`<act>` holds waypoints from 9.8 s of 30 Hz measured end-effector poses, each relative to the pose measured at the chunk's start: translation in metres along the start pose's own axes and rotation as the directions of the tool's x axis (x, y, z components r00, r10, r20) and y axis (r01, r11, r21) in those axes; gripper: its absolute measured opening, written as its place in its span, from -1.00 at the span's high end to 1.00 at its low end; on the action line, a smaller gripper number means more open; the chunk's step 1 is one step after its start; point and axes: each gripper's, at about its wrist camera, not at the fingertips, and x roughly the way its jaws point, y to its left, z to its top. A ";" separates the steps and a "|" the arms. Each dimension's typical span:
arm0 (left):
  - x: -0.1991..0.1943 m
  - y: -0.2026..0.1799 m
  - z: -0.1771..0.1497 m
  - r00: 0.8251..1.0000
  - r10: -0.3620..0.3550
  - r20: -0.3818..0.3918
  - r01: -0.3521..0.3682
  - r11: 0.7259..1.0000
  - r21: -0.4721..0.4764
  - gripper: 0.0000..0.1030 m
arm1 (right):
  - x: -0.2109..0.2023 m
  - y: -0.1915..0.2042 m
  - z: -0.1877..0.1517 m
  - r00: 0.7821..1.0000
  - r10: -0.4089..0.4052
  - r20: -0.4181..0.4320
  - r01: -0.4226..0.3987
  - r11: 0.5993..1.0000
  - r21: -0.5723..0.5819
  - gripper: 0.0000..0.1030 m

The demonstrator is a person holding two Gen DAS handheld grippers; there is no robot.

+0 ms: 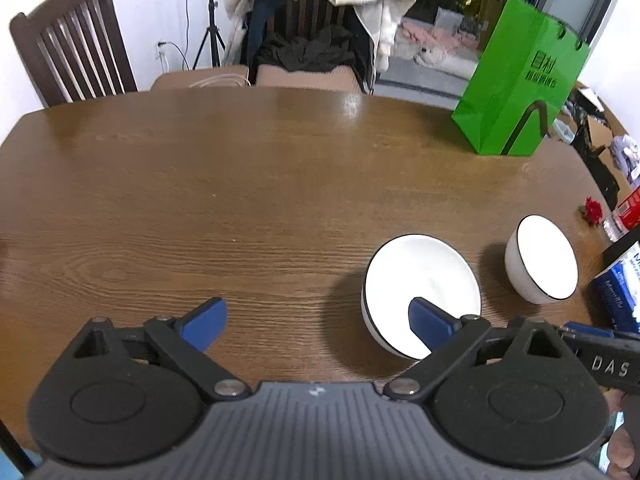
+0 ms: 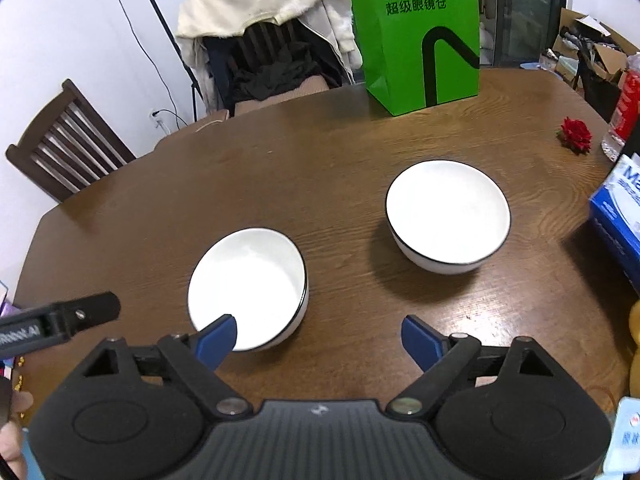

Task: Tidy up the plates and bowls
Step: 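Lower both grippers onto the white bowl rim and close them, then lift the white bowl with both grippers and carry it toward the blue bowl, then carry the held white bowl with both grippers over the blue bowl, then lower the white bowl into the blue bowl with both grippers, then open both grippers to release the white bowl inside the blue bowl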

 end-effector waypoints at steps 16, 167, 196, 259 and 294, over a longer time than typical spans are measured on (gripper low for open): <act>0.066 -0.015 0.011 0.995 -0.019 -0.103 0.021 1.000 0.016 -0.36 | 0.066 0.010 0.014 0.993 -0.045 -0.107 0.041 0.998 -0.039 0.16; -0.161 0.121 -0.124 0.997 0.003 0.073 0.004 0.995 -0.096 0.88 | -0.109 0.197 -0.141 0.997 0.078 -0.007 -0.076 0.953 -0.293 0.83; -0.188 0.210 -0.156 0.993 0.097 0.065 -0.077 0.963 -0.259 0.88 | -0.101 0.289 -0.172 0.984 0.154 -0.085 -0.176 0.888 -0.426 0.83; -0.121 0.300 -0.200 0.986 0.087 -0.142 -0.132 0.927 -0.352 0.88 | -0.011 0.358 -0.226 0.953 0.073 -0.295 -0.222 0.829 -0.513 0.82; -0.110 0.307 -0.199 0.980 0.056 -0.192 -0.125 0.920 -0.371 0.84 | 0.000 0.365 -0.226 0.944 0.029 -0.328 -0.207 0.826 -0.525 0.68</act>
